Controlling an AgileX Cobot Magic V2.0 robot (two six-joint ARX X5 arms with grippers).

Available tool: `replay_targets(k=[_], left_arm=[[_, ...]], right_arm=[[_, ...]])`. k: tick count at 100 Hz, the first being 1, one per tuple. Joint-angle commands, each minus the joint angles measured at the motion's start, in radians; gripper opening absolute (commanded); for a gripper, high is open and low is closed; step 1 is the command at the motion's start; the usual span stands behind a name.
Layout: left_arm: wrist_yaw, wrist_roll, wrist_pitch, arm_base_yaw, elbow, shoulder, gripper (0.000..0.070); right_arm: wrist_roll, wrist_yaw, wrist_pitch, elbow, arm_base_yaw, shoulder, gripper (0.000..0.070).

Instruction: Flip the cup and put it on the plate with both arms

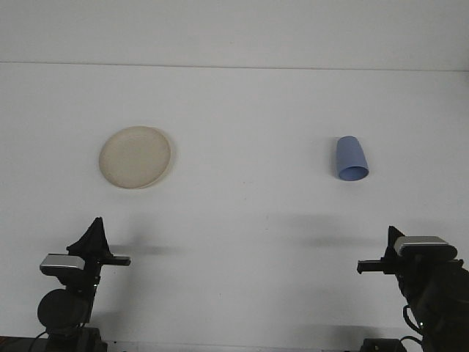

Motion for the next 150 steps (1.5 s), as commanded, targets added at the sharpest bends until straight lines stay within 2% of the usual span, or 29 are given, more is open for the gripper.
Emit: replay_targets(k=[1, 8, 38, 42, 47, 49, 60, 63, 66, 96, 132, 150], left_arm=[[0.005, 0.002, 0.013, -0.002, -0.019, -0.001, 0.0011], [0.005, 0.002, 0.013, -0.002, -0.019, -0.002, 0.0011], [0.005, 0.002, 0.013, -0.002, -0.019, -0.001, 0.0011], [0.005, 0.002, 0.013, -0.002, -0.019, -0.002, 0.0011], [0.005, 0.002, 0.013, -0.002, -0.019, -0.002, 0.0011], [0.005, 0.002, 0.013, -0.002, -0.019, -0.001, 0.0011], [0.005, 0.002, 0.013, -0.002, -0.019, -0.001, 0.0011], [0.005, 0.002, 0.013, -0.002, -0.019, -0.001, 0.0011], [0.005, 0.002, 0.013, -0.002, -0.019, -0.001, 0.0011], [0.005, 0.002, 0.013, -0.002, -0.019, -0.002, 0.0011], [0.005, 0.002, 0.013, -0.002, -0.019, -0.001, 0.0011], [0.005, 0.002, 0.013, -0.002, -0.019, -0.002, 0.0011]], right_arm=[[0.017, -0.004, -0.005, 0.019, 0.002, 0.031, 0.0000], [0.038, -0.003, -0.005, 0.019, 0.002, 0.045, 0.0000], [0.037, -0.003, 0.003, 0.019, 0.002, 0.049, 0.0000], [0.037, -0.003, 0.002, 0.019, 0.002, 0.050, 0.0017], [0.037, -0.004, 0.000, 0.019, 0.002, 0.050, 0.0088], [0.037, -0.003, -0.001, 0.019, 0.002, 0.050, 0.0138], [0.037, -0.003, -0.003, 0.019, 0.002, 0.049, 0.0476], [0.037, -0.003, -0.004, 0.019, 0.002, 0.049, 0.0532], [0.037, -0.003, -0.005, 0.019, 0.002, 0.049, 0.0556], [0.037, 0.001, 0.106, 0.019, 0.002, 0.106, 0.0551], [-0.017, 0.000, 0.413, 0.010, -0.008, 0.388, 0.0552], [-0.035, -0.001, 0.577, -0.063, -0.028, 0.505, 0.0553]])
